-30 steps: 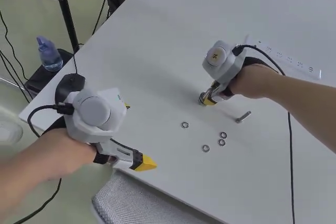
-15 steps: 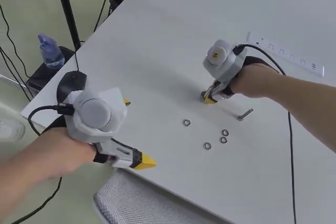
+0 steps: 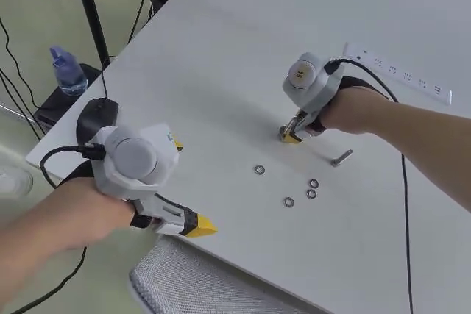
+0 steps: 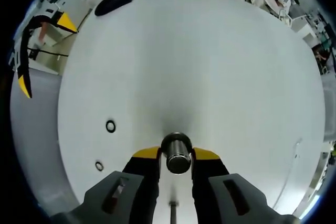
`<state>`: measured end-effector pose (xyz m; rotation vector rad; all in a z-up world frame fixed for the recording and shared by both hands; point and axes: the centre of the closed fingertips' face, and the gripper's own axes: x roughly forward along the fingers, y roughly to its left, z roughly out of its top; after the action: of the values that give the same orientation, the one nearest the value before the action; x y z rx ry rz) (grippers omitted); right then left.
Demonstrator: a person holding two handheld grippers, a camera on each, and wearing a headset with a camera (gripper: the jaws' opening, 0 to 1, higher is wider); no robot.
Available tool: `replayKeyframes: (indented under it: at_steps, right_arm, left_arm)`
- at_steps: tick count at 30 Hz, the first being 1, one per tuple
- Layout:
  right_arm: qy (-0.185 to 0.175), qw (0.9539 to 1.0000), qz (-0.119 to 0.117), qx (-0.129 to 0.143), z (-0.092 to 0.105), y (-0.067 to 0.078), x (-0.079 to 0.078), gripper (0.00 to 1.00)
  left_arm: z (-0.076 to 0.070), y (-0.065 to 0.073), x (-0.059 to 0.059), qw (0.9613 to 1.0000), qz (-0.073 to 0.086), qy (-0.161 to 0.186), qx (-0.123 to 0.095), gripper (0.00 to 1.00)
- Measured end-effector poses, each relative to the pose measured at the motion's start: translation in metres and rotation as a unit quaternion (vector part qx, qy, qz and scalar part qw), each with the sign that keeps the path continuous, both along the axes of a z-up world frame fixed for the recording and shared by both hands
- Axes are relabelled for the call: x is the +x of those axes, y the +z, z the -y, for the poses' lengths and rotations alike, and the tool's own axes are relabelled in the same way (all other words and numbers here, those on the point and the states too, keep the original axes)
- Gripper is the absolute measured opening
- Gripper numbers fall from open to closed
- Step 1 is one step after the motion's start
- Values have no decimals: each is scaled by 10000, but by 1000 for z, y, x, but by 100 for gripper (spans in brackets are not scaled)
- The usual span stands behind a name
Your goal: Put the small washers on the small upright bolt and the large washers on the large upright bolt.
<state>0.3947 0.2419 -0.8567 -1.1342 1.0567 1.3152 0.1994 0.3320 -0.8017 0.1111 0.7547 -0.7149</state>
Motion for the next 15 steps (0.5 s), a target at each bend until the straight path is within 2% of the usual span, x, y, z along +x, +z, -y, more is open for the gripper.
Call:
replayKeyframes:
  at_steps: [7, 10, 12, 15]
  right_arm:
    - [212, 9998, 12, -1, -1, 0, 1, 24]
    - [201, 9997, -95, 40, -3, -2, 0, 27]
    - [244, 9997, -84, 41, -3, -2, 0, 29]
    - [96, 9997, -195, 134, -7, 1, -2, 33]
  left_arm:
    - [0, 0, 0, 10000, -24, 1, -15, 90]
    - [0, 1, 2, 10000, -11, 1, -35, 90]
    - [0, 1, 2, 10000, -13, 0, -45, 89]
    - [0, 0, 2, 10000, -30, -20, -48, 89]
